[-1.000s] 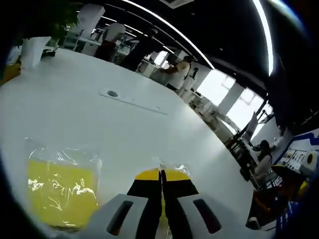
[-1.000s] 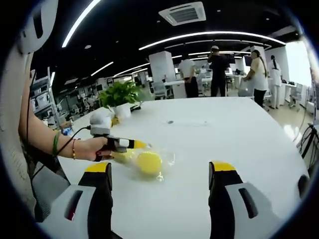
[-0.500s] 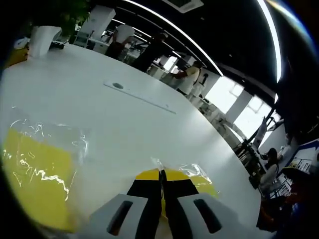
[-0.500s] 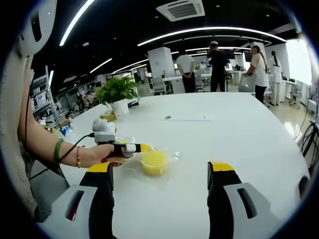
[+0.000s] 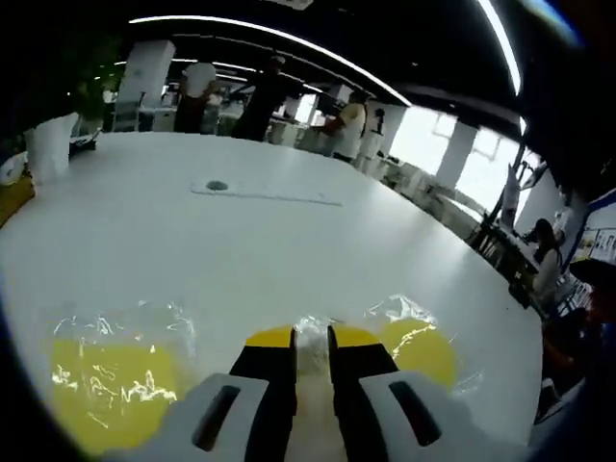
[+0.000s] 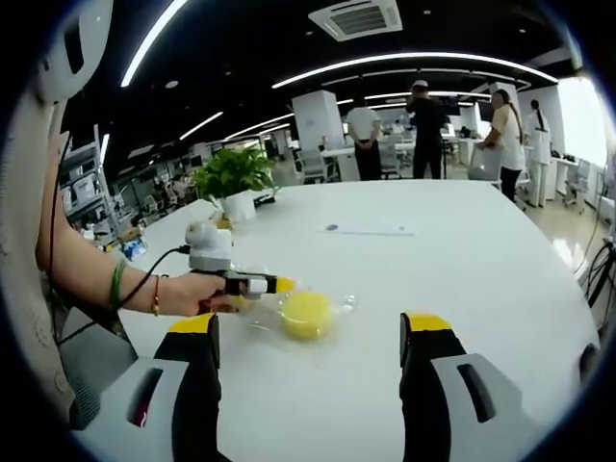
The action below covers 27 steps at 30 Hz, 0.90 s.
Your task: Compare the silicone blocks by pressing each to a similar depth, holding the contact briefly, and releasing to observe deformation and rebound differences across the visible hardness samples.
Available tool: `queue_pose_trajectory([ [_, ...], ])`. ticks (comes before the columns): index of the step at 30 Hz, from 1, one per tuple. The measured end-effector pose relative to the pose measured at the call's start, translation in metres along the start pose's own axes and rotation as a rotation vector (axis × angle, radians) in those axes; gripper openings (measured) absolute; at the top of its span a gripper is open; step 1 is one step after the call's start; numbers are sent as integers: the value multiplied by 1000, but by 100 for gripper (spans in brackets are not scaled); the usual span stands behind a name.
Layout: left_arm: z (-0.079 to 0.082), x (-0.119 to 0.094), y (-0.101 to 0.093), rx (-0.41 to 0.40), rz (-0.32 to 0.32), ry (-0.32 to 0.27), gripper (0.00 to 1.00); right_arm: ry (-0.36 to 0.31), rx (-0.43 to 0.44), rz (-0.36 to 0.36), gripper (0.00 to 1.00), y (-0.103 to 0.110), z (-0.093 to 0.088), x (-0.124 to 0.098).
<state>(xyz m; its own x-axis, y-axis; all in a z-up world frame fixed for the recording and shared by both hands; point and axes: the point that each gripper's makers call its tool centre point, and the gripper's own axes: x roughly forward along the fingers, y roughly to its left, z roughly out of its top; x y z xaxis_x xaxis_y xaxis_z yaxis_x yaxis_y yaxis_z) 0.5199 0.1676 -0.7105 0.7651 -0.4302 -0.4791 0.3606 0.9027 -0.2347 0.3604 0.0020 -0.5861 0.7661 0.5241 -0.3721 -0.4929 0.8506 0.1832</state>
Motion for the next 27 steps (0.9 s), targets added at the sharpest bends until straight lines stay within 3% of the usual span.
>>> queue_pose_trajectory([
  [3,12,-6,3,48,14,-9,20,-1,-5,-2,71,2,1,-3],
  [6,25,-16,-1,196,10,-19,23,-8,-12,1,71,7,4,-5],
  [12,46,-45,-19,280,-55,-54,28,-51,-32,37,71,23,18,-7],
  [17,55,-88,-54,226,-237,-69,27,-93,-45,97,73,47,32,-7],
  [20,54,-117,-67,190,-305,-49,35,-133,-92,113,71,62,43,-13],
  [21,57,-129,-73,157,-337,-69,38,-143,-92,120,69,66,45,-15],
  [23,69,-154,-81,117,-373,-138,44,-149,-75,137,71,72,46,-19],
  [27,69,-193,-81,145,-363,-158,55,-148,-104,160,73,89,44,-26],
])
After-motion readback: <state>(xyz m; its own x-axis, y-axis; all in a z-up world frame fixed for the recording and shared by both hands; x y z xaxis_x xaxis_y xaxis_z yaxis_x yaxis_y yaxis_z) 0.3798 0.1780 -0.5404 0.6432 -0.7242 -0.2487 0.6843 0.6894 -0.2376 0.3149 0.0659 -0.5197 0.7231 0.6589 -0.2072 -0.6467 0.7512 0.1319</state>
